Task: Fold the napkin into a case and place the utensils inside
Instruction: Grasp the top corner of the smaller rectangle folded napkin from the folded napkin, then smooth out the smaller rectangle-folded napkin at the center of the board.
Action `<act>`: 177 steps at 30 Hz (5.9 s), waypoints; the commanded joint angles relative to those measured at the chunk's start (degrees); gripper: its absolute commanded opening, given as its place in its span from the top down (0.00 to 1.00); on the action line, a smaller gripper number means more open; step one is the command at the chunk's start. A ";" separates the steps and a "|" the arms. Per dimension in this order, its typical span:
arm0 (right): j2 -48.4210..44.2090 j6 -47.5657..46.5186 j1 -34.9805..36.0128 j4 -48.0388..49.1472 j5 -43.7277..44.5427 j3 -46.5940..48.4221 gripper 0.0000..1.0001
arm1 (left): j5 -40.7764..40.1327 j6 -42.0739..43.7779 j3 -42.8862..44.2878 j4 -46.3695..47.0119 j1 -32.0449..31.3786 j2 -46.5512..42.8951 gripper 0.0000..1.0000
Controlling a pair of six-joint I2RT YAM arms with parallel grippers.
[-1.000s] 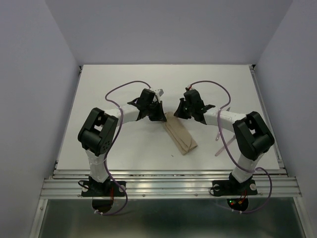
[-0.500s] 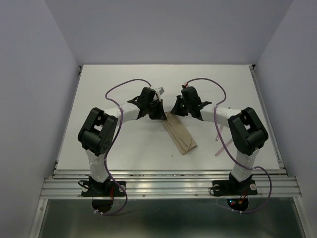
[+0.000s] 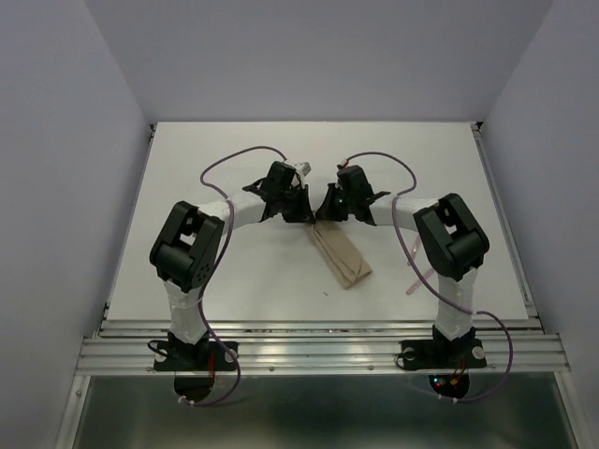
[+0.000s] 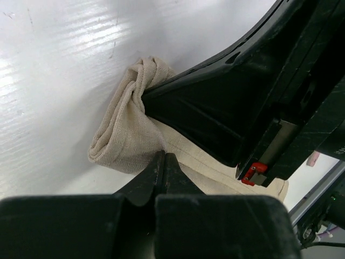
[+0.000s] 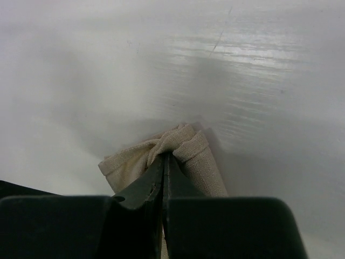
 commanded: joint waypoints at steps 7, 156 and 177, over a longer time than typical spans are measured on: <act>3.01 5.98 -0.03 3.03 2.38 -3.51 0.99 | 1.31 1.07 5.56 -0.59 -0.22 2.84 1.00; -10.26 -4.56 27.12 -29.75 35.34 2.90 0.49 | -9.67 -8.87 -21.51 -0.58 6.11 -18.43 1.00; -10.79 -0.16 32.84 -30.10 35.95 -3.17 0.57 | -9.67 -8.42 -19.58 -1.90 6.20 -16.67 1.00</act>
